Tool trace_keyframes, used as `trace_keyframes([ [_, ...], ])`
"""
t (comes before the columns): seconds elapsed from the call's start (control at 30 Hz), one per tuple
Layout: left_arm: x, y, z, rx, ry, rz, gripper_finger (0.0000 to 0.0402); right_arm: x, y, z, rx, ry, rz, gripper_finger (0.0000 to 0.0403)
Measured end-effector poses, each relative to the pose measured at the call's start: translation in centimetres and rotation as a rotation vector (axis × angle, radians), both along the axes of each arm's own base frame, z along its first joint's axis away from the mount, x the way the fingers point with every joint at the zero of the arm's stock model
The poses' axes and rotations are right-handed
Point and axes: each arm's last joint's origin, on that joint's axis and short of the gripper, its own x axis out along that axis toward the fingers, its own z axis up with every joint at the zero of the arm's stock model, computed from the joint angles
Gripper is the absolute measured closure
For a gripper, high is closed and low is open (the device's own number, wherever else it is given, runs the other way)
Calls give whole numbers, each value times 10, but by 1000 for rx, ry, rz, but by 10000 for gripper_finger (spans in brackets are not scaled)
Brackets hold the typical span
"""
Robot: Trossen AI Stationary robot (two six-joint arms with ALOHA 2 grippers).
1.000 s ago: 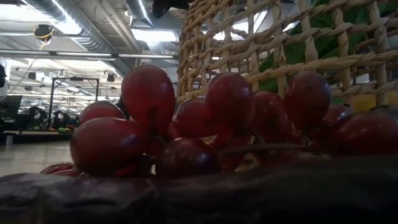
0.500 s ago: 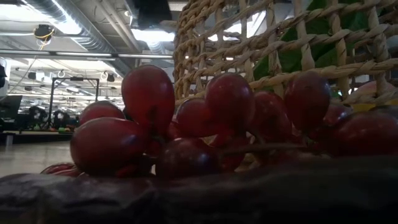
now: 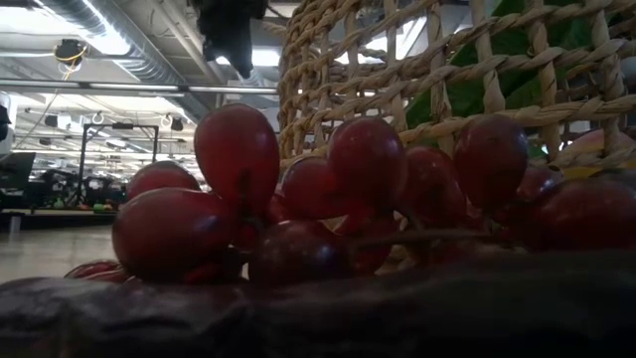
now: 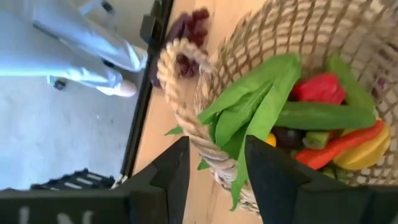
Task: Build produce basket
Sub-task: Adjust the brown basket, then put the purple garlic into the brown basket
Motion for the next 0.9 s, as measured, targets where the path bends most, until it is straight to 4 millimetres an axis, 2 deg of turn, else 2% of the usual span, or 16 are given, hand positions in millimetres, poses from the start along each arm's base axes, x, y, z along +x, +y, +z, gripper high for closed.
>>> trace_keyframes([
  [0.27,-7,14,-2,14,34,10,292,-14,-7,34,109,-96,18,256],
  [0.47,-9,20,-5,204,106,-220,292,-20,-16,54,2,-263,4,256],
  [0.63,-7,24,-28,353,182,-434,292,-19,-19,54,-62,-297,-43,256],
  [0.77,-10,31,-52,380,243,-488,292,-19,-19,54,-59,-297,-57,256],
  [0.9,-8,34,-71,421,229,-534,292,-19,-21,54,-91,-318,-103,256],
])
